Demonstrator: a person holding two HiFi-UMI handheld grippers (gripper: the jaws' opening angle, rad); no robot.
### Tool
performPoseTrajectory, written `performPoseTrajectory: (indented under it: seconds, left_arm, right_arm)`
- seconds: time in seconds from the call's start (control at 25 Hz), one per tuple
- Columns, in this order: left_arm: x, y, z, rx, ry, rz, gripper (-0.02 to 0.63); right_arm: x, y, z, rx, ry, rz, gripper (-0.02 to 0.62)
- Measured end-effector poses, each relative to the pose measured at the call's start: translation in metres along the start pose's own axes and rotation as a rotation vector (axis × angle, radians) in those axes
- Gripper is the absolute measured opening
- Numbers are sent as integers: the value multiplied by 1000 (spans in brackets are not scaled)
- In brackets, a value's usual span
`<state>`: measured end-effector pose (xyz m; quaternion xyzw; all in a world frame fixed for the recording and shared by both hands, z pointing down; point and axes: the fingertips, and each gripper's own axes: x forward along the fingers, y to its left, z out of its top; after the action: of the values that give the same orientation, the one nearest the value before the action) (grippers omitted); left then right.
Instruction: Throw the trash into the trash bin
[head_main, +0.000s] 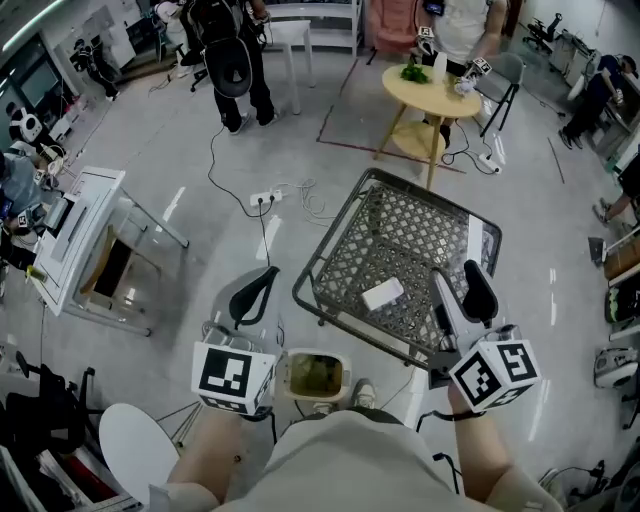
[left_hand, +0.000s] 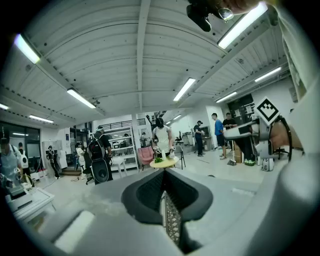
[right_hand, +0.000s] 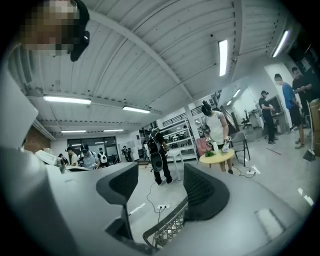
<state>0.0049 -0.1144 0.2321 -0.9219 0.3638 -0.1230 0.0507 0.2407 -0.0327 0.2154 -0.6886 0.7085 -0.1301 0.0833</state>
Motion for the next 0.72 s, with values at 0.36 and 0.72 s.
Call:
performPoseTrajectory:
  seconds: [0.36,0.72]
  left_arm:
    - [50,-17,-17,5,39,-67,2]
    - [112,-28,-78,-42,151,-125,2]
  right_arm:
    - [70,-59,-91,51,172,-174,320]
    - [118,-109,-219,184,356,-342,393]
